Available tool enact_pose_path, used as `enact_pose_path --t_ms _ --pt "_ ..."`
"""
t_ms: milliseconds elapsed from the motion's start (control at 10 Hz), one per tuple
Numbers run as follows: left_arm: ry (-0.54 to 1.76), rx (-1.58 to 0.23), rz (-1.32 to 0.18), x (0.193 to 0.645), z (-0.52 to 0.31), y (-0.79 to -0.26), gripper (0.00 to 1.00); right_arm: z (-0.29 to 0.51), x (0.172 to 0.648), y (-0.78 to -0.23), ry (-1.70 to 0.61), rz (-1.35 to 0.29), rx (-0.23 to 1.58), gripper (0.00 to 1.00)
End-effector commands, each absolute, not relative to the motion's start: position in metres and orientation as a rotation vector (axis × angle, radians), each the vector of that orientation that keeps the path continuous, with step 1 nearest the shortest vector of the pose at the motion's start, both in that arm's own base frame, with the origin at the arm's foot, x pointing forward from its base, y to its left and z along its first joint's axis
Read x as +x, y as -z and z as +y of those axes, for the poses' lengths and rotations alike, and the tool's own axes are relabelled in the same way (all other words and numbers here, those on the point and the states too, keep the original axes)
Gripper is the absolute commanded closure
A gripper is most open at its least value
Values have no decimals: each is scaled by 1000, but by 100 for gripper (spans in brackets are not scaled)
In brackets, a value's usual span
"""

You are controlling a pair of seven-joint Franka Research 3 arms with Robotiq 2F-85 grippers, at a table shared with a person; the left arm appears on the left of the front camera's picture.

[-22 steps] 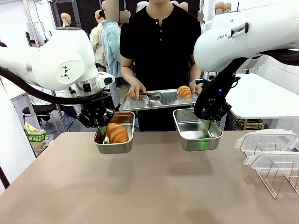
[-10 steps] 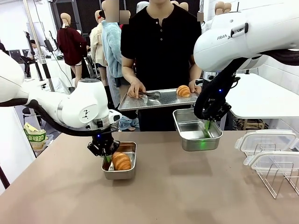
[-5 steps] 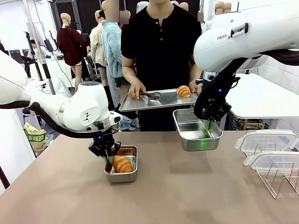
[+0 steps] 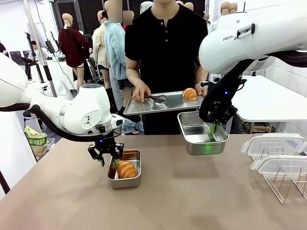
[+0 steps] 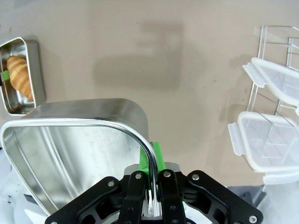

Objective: Place the bread in airtight containers.
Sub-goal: Once an object is inside an Airtight Container , place the container in the center of the table.

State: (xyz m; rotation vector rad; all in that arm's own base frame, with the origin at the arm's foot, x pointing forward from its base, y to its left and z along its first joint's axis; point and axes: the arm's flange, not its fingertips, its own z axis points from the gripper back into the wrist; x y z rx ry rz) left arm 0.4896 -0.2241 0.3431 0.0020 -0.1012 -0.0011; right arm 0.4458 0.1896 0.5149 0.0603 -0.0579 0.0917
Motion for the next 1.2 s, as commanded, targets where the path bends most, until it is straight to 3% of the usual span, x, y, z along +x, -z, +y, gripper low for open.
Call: enact_pose_path --t_ms 0,1100 --pt "10 38 -113 488 -226 -346 0 189 446 -517 -90 -64 51 100" --pt "9 12 -92 486 -227 -346 0 189 446 -517 -90 -64 51 100"
